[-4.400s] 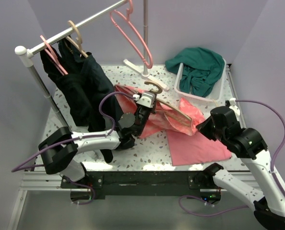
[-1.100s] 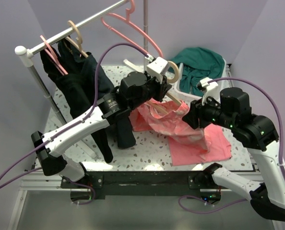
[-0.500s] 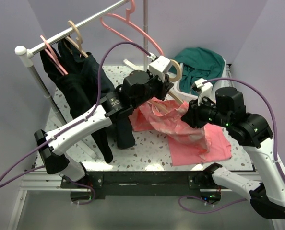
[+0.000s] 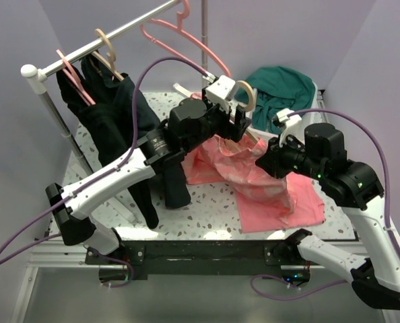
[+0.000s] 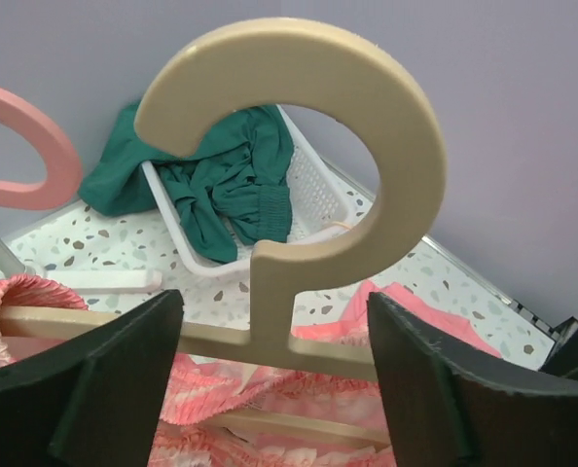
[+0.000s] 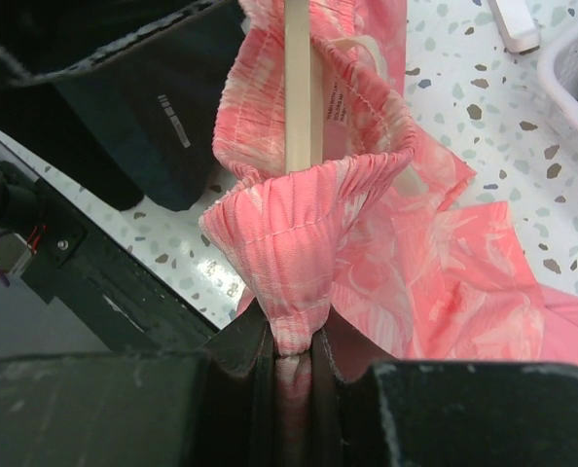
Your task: Place the shorts on the hanger
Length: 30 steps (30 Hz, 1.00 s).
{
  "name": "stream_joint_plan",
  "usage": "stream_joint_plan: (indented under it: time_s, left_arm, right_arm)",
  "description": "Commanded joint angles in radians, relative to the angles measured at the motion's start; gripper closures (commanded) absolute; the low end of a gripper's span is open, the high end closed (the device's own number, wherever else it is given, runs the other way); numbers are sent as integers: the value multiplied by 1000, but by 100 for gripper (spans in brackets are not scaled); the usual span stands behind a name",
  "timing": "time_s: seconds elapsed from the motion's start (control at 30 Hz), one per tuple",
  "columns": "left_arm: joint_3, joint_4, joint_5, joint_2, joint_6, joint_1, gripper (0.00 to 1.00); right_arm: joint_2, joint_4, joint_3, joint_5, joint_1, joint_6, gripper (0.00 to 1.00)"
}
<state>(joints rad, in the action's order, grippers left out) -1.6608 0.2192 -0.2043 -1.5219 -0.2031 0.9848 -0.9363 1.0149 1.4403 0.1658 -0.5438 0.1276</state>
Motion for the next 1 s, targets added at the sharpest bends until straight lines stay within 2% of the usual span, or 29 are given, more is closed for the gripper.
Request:
stream_joint_plan:
  time_s: [0.0,0.13,0.3,0.4,0.63,0.77,0.97]
  left_arm:
    - [2,-18,28,100,-19,3,14]
    - [85,-14,106,196,-15,3,4]
    - [251,-47,200,334,-30,3,2]
    - [323,-55,178,370,-56,15,2]
    - [438,-40,-92,397,-76,164,0]
    - [525,-63,-93,397,-97,186,0]
    - [634,-122,2,413,-50,189,0]
  right_arm:
    - [2,-130,23,-6,-2,10,100]
    - [-27,-134,57,20,-2,4,100]
    - [-113,-157,135,64,-2,4,100]
    - [-200,-179,207,80,-4,6,100]
    - [-427,-139,468,109,-24,-36,100]
    - [-510,-118,600,118,-27,-69,100]
    - [-649,-115,796,149,-28,-91,100]
